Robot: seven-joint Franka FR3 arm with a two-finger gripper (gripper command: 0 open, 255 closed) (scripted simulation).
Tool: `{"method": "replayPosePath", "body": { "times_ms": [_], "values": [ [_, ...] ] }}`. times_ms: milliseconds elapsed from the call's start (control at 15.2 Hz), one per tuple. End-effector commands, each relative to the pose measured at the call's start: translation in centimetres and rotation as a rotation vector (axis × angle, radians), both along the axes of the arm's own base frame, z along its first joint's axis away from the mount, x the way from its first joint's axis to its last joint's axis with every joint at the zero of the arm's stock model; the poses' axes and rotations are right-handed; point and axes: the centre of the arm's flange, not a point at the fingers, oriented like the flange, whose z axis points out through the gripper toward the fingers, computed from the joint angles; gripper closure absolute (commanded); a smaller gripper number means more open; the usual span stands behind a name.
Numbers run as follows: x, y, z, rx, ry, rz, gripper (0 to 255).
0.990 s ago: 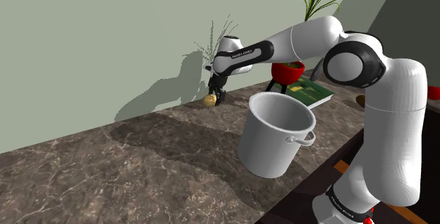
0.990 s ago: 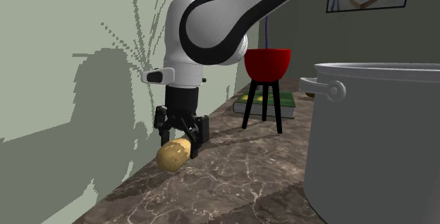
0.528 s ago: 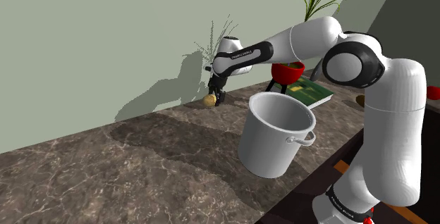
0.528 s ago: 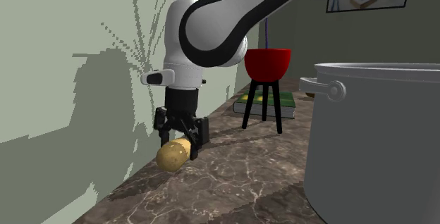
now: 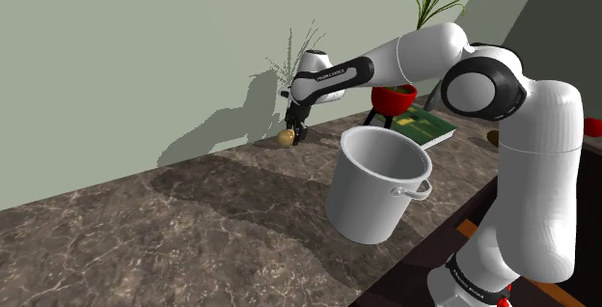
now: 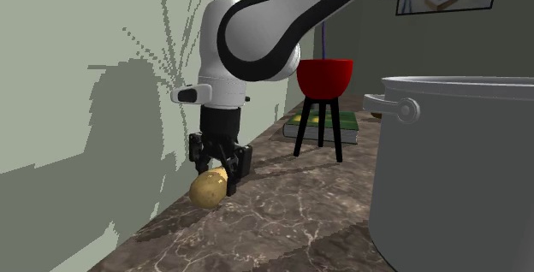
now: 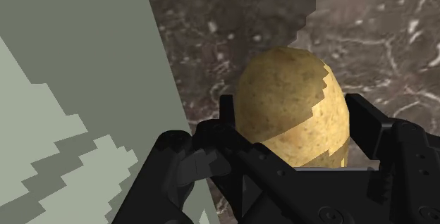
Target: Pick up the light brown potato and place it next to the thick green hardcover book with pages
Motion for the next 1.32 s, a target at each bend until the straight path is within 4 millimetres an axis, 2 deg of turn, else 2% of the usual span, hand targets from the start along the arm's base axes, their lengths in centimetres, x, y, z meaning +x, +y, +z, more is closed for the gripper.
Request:
{"method": "replayPosePath", "body": {
  "times_ms": [0, 66, 1254],
  "values": [
    [0.0, 0.0, 0.0, 0.000, 0.000, 0.000, 255],
    [0.0, 0.0, 0.0, 0.000, 0.000, 0.000, 255],
    [0.0, 0.0, 9.5, 0.000, 0.000, 0.000, 255]
  ]
}}
